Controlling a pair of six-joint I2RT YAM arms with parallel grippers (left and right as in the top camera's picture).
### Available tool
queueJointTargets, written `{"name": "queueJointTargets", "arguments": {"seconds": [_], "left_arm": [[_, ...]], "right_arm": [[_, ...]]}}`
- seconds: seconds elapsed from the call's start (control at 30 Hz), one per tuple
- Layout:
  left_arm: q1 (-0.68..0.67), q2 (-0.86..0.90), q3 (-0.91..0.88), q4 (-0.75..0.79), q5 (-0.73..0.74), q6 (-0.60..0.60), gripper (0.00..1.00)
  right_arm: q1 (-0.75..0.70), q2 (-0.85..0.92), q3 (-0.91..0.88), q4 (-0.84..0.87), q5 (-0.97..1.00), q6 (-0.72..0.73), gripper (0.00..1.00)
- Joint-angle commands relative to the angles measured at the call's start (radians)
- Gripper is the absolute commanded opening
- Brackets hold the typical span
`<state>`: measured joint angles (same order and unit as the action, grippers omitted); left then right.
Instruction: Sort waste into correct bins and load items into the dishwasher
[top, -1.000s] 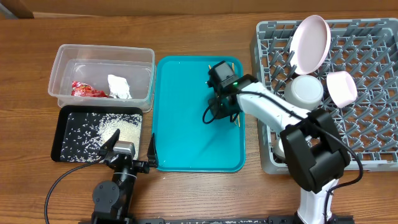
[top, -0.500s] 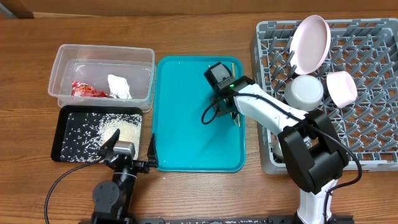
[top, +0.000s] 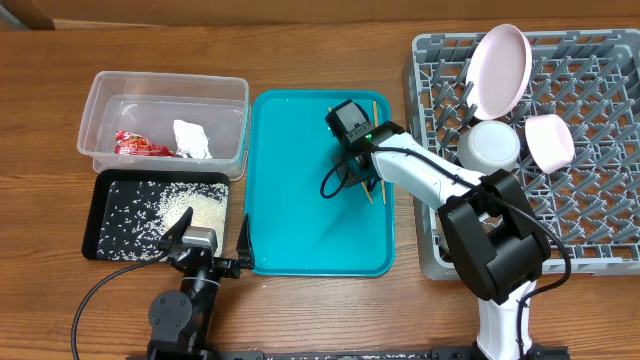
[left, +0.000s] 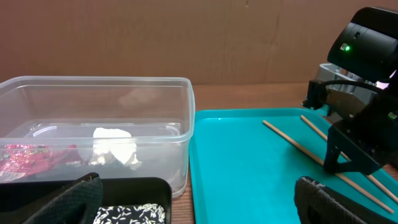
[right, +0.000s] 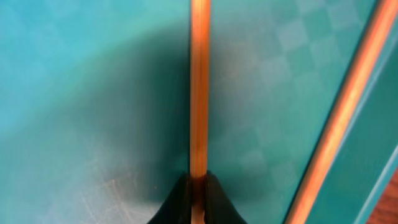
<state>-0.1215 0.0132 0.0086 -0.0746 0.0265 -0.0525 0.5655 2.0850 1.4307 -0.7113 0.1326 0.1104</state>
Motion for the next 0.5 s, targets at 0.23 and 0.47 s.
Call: {"name": "queueJointTargets", "arguments": {"seconds": [0.23, 0.47], "left_arm": [[0.007, -0.009, -0.004, 0.000, 0.000, -0.007, 1.00], [0.007, -0.009, -0.004, 0.000, 0.000, -0.007, 1.00]], "right_arm": [[0.005, -0.145, 0.092, -0.143, -0.082, 0.029, 0.04], [-0.106, -0.333, 0.097, -0.159, -0.019, 0.051, 0.04]]}}
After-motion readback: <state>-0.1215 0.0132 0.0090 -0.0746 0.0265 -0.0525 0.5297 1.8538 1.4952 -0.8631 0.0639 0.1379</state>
